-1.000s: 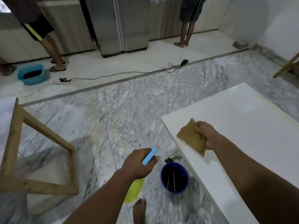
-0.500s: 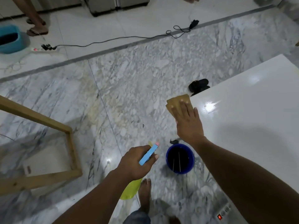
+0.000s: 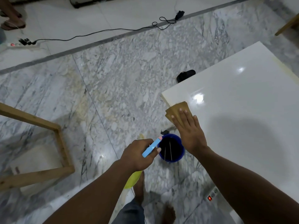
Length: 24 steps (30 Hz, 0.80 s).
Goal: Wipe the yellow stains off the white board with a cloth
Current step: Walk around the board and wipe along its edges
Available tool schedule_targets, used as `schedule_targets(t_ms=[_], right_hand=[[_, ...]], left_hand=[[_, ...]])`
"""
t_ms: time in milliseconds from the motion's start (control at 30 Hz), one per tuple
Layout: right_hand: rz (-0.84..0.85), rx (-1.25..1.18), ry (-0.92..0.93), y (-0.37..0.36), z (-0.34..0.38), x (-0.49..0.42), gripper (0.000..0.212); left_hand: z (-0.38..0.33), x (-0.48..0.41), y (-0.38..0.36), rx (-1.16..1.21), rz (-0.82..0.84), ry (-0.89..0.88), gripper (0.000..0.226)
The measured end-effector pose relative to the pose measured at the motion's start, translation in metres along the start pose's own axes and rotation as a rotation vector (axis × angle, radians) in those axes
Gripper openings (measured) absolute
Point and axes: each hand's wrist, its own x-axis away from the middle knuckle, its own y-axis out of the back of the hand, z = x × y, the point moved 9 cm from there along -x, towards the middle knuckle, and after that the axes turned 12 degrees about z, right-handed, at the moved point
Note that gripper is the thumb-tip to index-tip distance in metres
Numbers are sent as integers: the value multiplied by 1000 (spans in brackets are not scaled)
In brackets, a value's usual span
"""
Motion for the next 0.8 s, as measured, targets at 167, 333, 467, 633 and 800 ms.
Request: schedule_targets(t_ms=[167, 333, 467, 633, 800], right_hand=[[-18, -22, -16, -16, -8, 46, 75], [-38, -15, -30, -38, -21, 121, 87], [-63, -8, -58, -57, -35, 185, 89], [-46, -4, -40, -88, -52, 264, 86], [-57, -14, -44, -116, -69, 362, 86]], left_hand=[[-12, 10, -34, -17, 11, -19, 41], [-31, 32, -76, -55, 23, -31, 40], [-53, 52, -122, -79, 8, -19, 39], [-91, 84, -195, -98, -26, -40, 38], [-125, 127, -284, -27, -9, -63, 36]])
